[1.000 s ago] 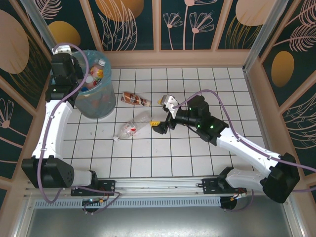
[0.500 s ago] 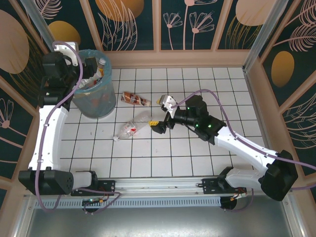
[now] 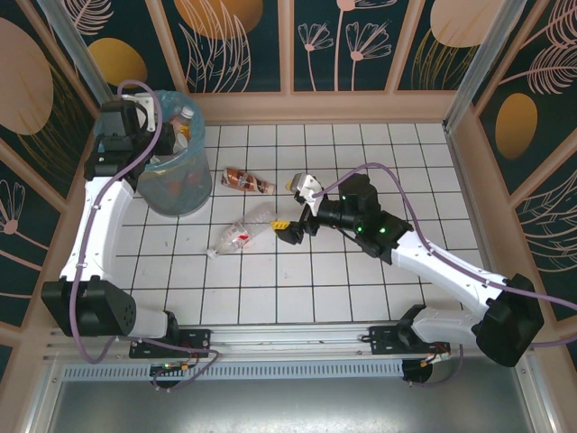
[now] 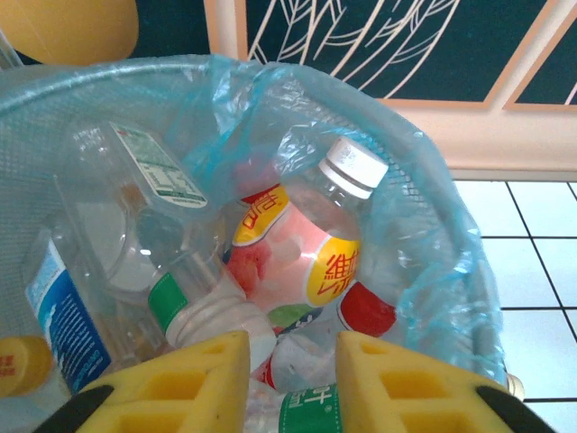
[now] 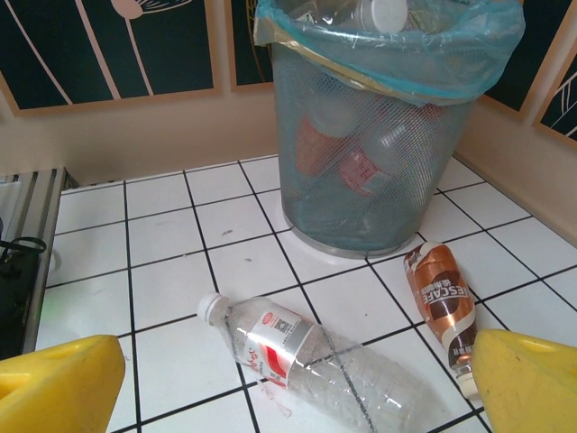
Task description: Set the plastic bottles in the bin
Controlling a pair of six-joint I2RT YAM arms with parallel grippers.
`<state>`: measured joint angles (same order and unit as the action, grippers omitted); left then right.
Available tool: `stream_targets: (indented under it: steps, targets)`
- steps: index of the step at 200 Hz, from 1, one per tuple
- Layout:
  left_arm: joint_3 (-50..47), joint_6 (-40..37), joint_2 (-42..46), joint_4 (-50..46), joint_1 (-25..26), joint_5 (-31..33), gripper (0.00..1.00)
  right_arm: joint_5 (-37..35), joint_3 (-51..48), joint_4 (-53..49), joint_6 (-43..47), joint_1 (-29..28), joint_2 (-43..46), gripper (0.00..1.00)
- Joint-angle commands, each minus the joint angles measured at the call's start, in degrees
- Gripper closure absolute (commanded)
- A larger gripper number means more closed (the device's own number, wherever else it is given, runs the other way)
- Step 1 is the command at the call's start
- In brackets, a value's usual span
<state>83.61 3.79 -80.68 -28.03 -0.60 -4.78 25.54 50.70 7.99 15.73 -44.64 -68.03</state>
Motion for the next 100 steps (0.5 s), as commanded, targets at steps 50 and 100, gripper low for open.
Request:
stream_targets:
  steps: [50,100]
  targets:
    - [-3.33,-1.24,-5.53,-5.60,-0.19,10.71,0.70,1.35,0.38,2.65,-1.58,-0.70,-2.87,0.01]
    - [2.95,-0.85,-11.48,-6.71,-0.15,13.10,0.69,0.15,0.67,1.73,-0.96,-0.82,-3.34,0.01]
